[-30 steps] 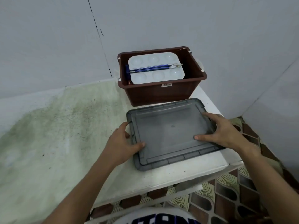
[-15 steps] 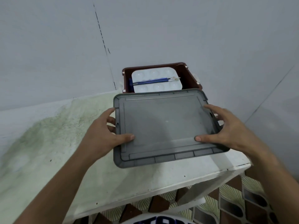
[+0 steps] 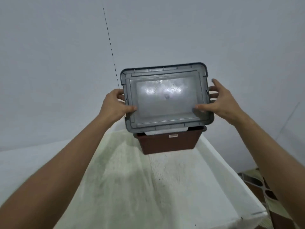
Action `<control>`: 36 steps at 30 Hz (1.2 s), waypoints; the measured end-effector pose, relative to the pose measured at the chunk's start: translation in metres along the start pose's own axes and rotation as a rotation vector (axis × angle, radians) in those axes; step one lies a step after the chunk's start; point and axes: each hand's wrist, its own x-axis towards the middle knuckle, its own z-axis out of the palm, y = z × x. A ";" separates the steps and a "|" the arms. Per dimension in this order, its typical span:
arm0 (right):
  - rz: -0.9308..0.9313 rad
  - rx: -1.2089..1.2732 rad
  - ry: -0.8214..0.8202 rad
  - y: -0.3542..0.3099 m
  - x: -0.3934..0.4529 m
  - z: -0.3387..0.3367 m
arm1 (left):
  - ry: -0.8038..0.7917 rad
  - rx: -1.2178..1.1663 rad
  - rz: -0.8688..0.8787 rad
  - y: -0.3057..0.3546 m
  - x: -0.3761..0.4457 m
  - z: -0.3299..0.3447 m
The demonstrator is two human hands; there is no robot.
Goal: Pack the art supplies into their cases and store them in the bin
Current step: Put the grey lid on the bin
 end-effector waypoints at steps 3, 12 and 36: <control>-0.048 0.091 -0.038 0.005 0.022 -0.004 | 0.050 -0.026 0.073 -0.002 0.025 0.000; 0.139 0.371 -0.287 0.034 0.032 -0.003 | 0.143 0.112 0.113 -0.032 0.039 0.011; 0.280 0.223 -0.452 0.104 0.030 0.016 | -0.457 -0.149 -0.126 -0.101 0.040 0.022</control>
